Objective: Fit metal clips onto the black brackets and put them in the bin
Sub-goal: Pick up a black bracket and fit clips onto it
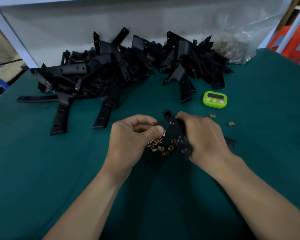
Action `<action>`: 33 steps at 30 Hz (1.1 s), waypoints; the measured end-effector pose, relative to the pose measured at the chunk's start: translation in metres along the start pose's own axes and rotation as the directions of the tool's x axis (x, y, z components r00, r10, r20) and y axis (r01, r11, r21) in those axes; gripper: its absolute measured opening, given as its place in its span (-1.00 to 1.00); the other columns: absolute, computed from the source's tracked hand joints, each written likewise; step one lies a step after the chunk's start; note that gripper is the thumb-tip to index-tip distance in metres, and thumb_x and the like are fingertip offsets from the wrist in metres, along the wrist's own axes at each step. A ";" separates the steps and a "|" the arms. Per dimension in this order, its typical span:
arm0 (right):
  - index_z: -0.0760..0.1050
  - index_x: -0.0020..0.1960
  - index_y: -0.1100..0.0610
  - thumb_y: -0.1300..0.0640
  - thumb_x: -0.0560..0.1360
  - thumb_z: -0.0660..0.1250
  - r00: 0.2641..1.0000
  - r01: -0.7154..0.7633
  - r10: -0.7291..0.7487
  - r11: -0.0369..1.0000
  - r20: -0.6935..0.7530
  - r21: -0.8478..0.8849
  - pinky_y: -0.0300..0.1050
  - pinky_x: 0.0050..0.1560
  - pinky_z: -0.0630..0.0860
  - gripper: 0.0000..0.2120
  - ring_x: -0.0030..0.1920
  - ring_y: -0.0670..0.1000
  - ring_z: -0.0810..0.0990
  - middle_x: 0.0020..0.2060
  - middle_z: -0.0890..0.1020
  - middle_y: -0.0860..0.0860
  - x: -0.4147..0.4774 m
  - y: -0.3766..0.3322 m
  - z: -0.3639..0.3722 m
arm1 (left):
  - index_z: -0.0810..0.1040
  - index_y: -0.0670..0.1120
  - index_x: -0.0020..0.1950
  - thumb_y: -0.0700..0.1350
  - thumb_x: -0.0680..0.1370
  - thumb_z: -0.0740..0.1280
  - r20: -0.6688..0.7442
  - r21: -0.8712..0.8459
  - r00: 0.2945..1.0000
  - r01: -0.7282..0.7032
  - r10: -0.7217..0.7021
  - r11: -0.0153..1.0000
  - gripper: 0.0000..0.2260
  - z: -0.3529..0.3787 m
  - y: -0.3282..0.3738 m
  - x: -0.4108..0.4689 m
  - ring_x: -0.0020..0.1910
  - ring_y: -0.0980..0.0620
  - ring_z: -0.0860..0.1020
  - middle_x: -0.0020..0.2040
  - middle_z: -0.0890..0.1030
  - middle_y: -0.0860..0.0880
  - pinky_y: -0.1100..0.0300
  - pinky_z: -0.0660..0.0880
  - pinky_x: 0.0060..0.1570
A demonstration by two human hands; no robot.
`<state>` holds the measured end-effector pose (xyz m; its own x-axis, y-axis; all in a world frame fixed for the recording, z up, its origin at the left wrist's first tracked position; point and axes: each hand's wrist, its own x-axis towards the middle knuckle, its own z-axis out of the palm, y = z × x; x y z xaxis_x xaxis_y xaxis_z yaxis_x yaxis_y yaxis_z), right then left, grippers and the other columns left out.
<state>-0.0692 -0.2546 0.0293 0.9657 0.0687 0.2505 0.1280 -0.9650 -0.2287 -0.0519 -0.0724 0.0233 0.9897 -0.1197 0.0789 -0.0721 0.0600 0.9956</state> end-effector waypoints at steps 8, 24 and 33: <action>0.30 -0.18 0.02 0.31 0.28 0.33 0.985 -0.125 0.112 0.987 -0.134 -0.100 -0.01 -0.40 0.12 -0.71 -0.44 0.05 0.31 -0.44 0.40 -0.06 0.001 -0.002 0.006 | 0.73 -0.07 -0.23 0.01 0.37 0.53 -0.043 -0.103 0.999 0.000 -0.005 0.995 -0.85 0.004 0.002 -0.004 -0.31 0.16 0.55 -0.32 0.64 0.03 0.35 0.51 -0.18; 0.39 -0.10 -0.01 0.22 0.33 0.38 0.986 -0.140 0.133 0.988 -0.102 -0.064 0.00 -0.31 0.25 -0.75 -0.39 0.18 0.35 -0.45 0.39 -0.07 0.005 0.001 0.006 | 0.77 -0.10 -0.06 -0.19 0.34 0.51 0.107 -0.329 0.971 0.237 -0.213 0.914 -0.80 0.000 0.006 -0.002 -0.14 -0.01 0.72 -0.10 0.74 -0.15 0.22 0.62 -0.02; 0.30 -0.14 -0.02 0.30 0.35 0.29 0.988 -0.131 0.120 0.984 -0.099 -0.120 0.01 -0.32 0.22 -0.72 -0.42 0.12 0.29 -0.46 0.37 -0.07 0.004 -0.003 0.009 | 0.77 -0.09 -0.12 -0.20 0.32 0.51 0.041 -0.341 0.980 0.196 -0.194 0.919 -0.84 0.005 0.005 -0.005 -0.15 -0.03 0.70 -0.11 0.74 -0.16 0.22 0.63 -0.02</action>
<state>-0.0632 -0.2494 0.0224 0.9468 -0.0727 0.3136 -0.0280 -0.9891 -0.1448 -0.0576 -0.0769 0.0282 0.9790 -0.1692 -0.1138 0.1701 0.3698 0.9134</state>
